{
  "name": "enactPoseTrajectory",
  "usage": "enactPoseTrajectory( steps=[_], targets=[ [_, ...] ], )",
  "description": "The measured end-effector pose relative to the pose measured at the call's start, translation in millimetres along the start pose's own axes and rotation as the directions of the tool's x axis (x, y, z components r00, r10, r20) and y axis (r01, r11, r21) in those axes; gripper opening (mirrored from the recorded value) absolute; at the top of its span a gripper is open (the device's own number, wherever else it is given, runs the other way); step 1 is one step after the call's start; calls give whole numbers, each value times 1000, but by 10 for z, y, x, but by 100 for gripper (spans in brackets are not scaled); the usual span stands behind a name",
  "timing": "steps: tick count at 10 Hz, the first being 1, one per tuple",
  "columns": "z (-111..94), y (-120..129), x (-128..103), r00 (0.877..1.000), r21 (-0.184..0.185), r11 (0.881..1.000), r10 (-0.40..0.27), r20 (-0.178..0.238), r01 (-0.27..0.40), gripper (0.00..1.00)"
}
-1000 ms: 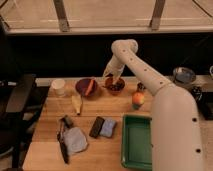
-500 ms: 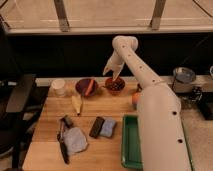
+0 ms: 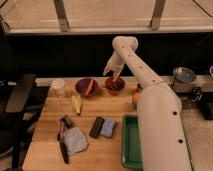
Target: Place grapes in red bowl
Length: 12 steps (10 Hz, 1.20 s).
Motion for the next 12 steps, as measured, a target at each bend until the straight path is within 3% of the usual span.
enactPoseTrajectory(
  steps=[3,12],
  targets=[
    [-32,90,-31,999,-55,999,-1,-44,-1,51],
    [266,357,72,998,-89,996,21,-54,-26,51]
  ],
)
